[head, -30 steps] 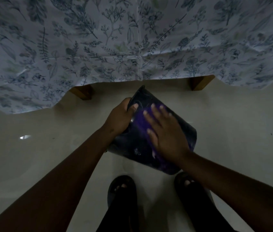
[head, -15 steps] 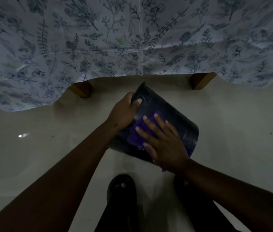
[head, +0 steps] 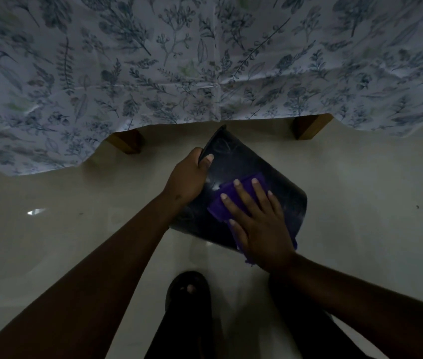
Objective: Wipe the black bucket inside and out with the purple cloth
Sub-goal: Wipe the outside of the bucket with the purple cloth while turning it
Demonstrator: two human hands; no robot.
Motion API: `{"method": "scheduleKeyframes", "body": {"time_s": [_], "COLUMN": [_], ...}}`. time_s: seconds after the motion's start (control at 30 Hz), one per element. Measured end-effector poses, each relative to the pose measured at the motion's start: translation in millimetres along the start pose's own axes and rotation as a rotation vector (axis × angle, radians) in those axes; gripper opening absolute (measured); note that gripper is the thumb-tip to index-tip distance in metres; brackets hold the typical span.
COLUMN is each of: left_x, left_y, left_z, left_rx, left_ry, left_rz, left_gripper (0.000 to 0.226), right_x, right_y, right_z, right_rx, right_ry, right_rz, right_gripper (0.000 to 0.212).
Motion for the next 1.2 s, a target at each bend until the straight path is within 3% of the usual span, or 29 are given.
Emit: {"method": "scheduleKeyframes", "body": {"time_s": [0.1,0.23,0.3,0.47,0.57,0.63,0.73,0.83,0.97,1.1,1.2], "left_x": [0.6,4.2,5.3,3.7,-3.2,-9.2,-10.0,5.3,14.3,6.8,4.9], "left_y": [7.0,13.4,12.3,0.3,-3.3,-4.8,-3.1,9.4,11.0,-0.3,0.0], "left_z": [-0.8,0.8,1.3,-0.4,0.3,1.2,1.4,-0.7,3.6,0.2,-1.3], "left_rx": [0.011,-0.001,-0.01,-0.003,0.001,-0.008,-0.018,0.021,-0.032,0.013,0.024], "left_ry": [0.054,0.01,-0.007,-0.01,0.009,0.038,0.152,0.293,0.159,0.238,0.259], "left_rz": [-0.013,-0.03,-0.023,-0.002,-0.01,-0.012,-0.007,0.036,-0.006,0.044,0.054], "left_gripper": [0.032,0.03,0.03,0.033,0.034,0.035,0.028,0.023,0.026,0.021,0.023], "right_x": [-11.2,-76.9,-80.2,1.3,6.3,-12.7,-62.4,-87.5,-56.3,8.8,12.4], "right_y": [-25.8,-81.7,-77.9,-10.8,-19.0,-43.9,-76.9,-83.7,-53.7,-11.6,-11.5], "right_z": [8.7,16.2,17.3,1.0,2.8,12.3,29.1,21.1,19.0,-0.2,-3.1], "right_rx": [0.013,-0.024,-0.054,0.03,0.039,0.006,-0.081,-0.055,-0.058,0.012,0.035], "right_ry": [0.005,-0.348,-0.347,-0.004,0.038,0.004,-0.216,-0.377,-0.148,0.077,0.105], "right_rz": [0.03,-0.352,-0.392,-0.029,0.053,-0.008,-0.246,-0.366,-0.253,0.056,0.16], "right_gripper": [0.054,0.05,0.049,0.055,0.057,0.056,0.052,0.05,0.054,0.058,0.056]}}
Point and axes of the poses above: each hand's wrist, its own y-axis away from the middle knuckle, its own z-axis out of the back of the hand, x = y × z, the point moved 10 cm from there along -y, towards the middle knuckle, and after that the axes turned 1 degree about -z, right-handed, at the moved point
